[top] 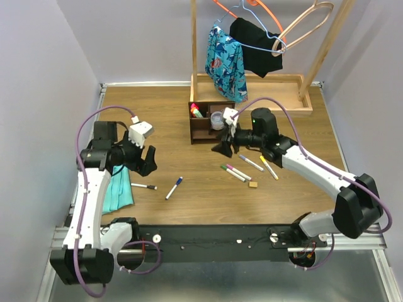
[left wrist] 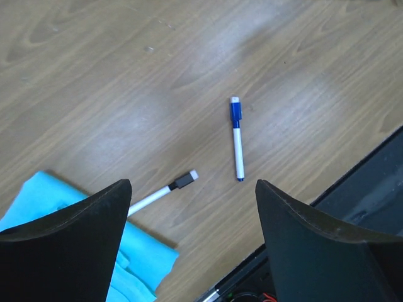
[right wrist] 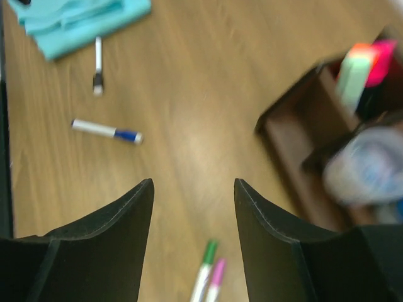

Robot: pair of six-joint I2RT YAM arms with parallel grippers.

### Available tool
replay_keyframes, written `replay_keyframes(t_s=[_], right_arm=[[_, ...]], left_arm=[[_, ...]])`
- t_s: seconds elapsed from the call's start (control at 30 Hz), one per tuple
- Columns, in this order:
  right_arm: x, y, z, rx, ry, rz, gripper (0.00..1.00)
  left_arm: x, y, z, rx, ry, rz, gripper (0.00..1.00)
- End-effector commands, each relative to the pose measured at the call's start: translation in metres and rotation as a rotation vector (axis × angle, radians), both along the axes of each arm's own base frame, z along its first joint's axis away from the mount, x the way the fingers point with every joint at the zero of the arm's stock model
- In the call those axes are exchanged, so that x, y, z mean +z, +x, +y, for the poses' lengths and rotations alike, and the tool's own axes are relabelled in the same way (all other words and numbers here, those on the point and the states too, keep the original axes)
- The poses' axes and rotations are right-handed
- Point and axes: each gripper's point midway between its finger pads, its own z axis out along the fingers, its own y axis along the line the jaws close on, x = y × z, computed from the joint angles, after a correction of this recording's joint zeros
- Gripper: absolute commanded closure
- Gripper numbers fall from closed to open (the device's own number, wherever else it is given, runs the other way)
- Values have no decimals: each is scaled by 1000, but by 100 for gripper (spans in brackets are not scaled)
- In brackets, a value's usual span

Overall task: Sort the stationery into containers
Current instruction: Pick up the pen from the center of the board.

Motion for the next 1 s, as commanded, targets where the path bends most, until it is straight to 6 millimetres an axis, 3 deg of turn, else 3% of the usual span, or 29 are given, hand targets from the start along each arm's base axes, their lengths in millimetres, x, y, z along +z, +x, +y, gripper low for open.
replay_keyframes(t_s=[0.0, 0.07, 0.1, 0.2, 0.23, 0.27, 0.33, 0.4, 0.5, 0.63, 0.8, 0.97], right_arm=[[-29, -29, -38, -124, -96, 131, 38], [-11, -16, -50, -236, -60, 65, 36], [2, -5, -65, -361, -36, 33, 36], [24, 14, -90, -571, 9, 8, 32], [40, 20, -93, -612, 30, 1, 31], [34, 19, -96, -634, -4, 38, 31], [45, 21, -97, -648, -7, 55, 31], [41, 17, -101, -640, -59, 66, 30], [51, 18, -109, -617, -131, 44, 30], [64, 27, -127, -677, -178, -44, 29], [75, 38, -153, -747, -148, -40, 29], [69, 40, -165, -778, -145, -41, 29]], left_arm=[[-18, 6, -6, 3, 78, 85, 20], [-29, 10, -12, 21, 100, 134, 25], [-32, 10, -20, 5, 109, 146, 28], [-49, 10, -40, -4, 95, 218, 32], [-57, 5, -53, -47, 109, 237, 34], [-61, 5, -59, -55, 122, 240, 35], [-77, 6, -72, -52, 146, 269, 36], [-88, 9, -78, -36, 150, 292, 37], [-104, 16, -77, -14, 209, 329, 39], [-140, 20, -71, 1, 338, 462, 46], [-136, 50, -85, 38, 317, 414, 46], [-146, 49, -93, 9, 334, 450, 45]])
